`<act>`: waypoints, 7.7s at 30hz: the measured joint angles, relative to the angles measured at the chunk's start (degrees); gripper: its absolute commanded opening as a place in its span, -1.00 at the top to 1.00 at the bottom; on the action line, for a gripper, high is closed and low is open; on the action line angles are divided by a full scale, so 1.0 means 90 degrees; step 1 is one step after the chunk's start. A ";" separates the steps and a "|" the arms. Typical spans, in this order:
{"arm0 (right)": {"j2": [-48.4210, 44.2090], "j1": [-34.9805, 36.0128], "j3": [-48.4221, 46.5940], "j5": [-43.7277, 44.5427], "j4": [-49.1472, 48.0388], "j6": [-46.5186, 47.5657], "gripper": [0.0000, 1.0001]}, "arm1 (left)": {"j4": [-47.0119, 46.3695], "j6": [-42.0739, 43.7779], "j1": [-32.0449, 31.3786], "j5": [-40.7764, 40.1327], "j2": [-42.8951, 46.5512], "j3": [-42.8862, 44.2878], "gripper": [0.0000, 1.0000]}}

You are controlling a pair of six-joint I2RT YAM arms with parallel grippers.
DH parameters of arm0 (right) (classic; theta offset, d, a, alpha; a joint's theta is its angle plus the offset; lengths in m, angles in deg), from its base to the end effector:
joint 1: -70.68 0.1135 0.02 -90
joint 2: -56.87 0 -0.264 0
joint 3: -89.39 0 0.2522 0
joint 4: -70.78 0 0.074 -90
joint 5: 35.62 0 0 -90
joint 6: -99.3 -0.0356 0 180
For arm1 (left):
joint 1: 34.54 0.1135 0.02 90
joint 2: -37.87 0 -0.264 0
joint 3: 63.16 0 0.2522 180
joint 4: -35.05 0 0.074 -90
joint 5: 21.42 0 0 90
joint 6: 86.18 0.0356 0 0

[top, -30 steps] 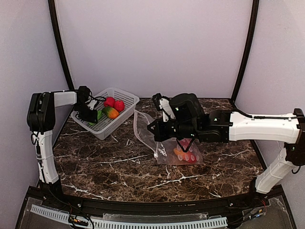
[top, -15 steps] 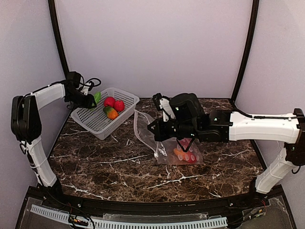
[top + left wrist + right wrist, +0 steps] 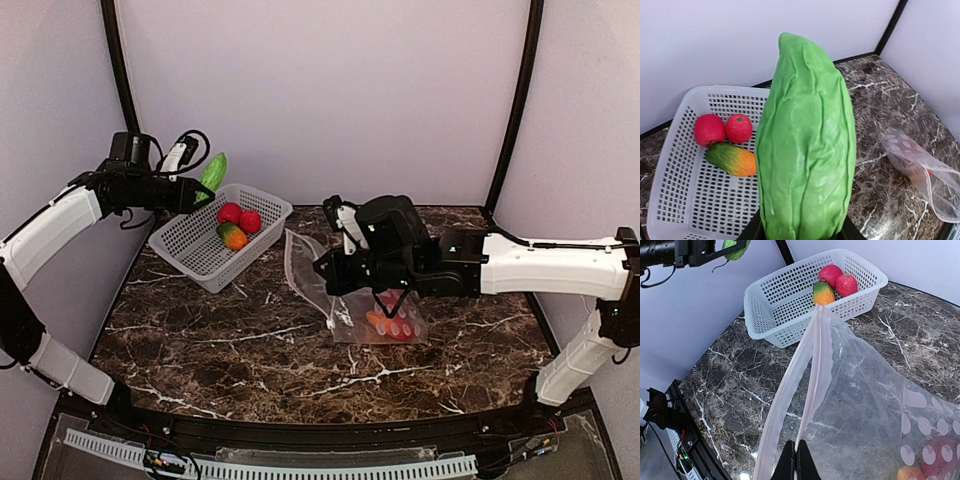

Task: Place the food in the zip-top bag and seal the zipper
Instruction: Place the fake vegetable in the zipper food storage bag, then pick up the fake fruit from the bin.

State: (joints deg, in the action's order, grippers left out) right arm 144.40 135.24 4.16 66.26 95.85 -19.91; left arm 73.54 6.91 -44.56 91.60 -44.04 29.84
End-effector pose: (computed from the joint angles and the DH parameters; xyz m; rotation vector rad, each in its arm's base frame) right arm 0.1601 0.3195 0.3171 -0.5187 2.0723 0.7952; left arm 0.3177 -0.0703 0.3743 0.4807 1.9849 -0.4864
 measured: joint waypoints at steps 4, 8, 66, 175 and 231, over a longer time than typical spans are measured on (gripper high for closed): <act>0.0000 -0.0012 0.0000 0.0029 0.0102 0.0005 1.00 | -0.0070 0.0131 -0.0425 0.0306 0.0554 -0.0850 0.41; 0.0000 -0.0024 -0.0017 0.0073 0.0185 0.0027 1.00 | -0.0090 0.0063 -0.0682 0.0641 0.0979 -0.1690 0.41; 0.0219 0.0206 -0.0095 -0.0818 0.0221 0.1409 1.00 | 0.1413 -0.3147 -0.3281 0.2006 -0.0661 -0.0525 0.26; -0.0379 -0.0236 0.0491 -0.0493 0.0046 0.0165 1.00 | -0.2125 -0.4214 0.0216 -0.1341 -0.4631 0.1073 -0.60; -0.0427 -0.0265 0.0561 -0.0466 -0.0024 0.0160 1.00 | -0.3951 -0.2652 -0.0714 -0.0911 0.0338 -0.2176 -0.24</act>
State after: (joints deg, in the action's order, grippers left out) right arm 140.55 132.85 9.21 62.06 95.63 -18.47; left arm 37.98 -16.96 -50.98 83.41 -41.00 10.26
